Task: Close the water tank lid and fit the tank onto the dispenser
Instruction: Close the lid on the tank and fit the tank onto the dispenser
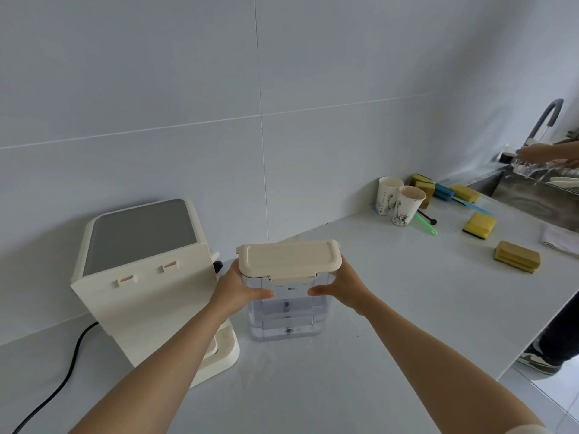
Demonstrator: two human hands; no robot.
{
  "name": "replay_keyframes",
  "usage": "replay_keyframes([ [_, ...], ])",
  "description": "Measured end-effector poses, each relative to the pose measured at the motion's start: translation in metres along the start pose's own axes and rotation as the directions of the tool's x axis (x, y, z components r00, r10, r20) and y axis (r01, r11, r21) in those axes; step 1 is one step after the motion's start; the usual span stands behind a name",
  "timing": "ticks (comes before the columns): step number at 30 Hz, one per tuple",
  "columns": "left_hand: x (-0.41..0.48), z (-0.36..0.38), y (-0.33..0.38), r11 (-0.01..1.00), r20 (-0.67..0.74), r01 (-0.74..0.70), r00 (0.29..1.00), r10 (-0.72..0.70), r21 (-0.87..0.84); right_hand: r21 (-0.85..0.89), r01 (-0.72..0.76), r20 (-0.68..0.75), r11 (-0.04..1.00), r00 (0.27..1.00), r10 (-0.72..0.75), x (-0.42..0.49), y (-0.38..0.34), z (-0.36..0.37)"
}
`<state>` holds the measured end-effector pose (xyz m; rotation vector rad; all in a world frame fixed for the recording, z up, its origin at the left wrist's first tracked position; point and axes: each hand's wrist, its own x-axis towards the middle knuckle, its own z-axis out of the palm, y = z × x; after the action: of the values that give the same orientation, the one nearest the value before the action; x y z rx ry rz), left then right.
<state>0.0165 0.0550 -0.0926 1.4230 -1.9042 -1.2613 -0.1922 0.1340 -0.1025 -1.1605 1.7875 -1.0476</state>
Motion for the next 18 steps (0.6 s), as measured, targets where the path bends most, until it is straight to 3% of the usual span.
replay_keyframes([
  [8, -0.037, -0.01, 0.007, 0.999, -0.076, -0.028, 0.997, 0.025, -0.033, -0.028, 0.096, 0.085, 0.995, 0.992, -0.093, -0.015, -0.02, -0.004],
  [18, -0.084, -0.045, 0.008, 0.995, -0.218, 0.023, 0.975, -0.042, -0.093, -0.031, 0.186, 0.222, 0.982, 0.959, -0.175, -0.023, -0.063, 0.011],
])
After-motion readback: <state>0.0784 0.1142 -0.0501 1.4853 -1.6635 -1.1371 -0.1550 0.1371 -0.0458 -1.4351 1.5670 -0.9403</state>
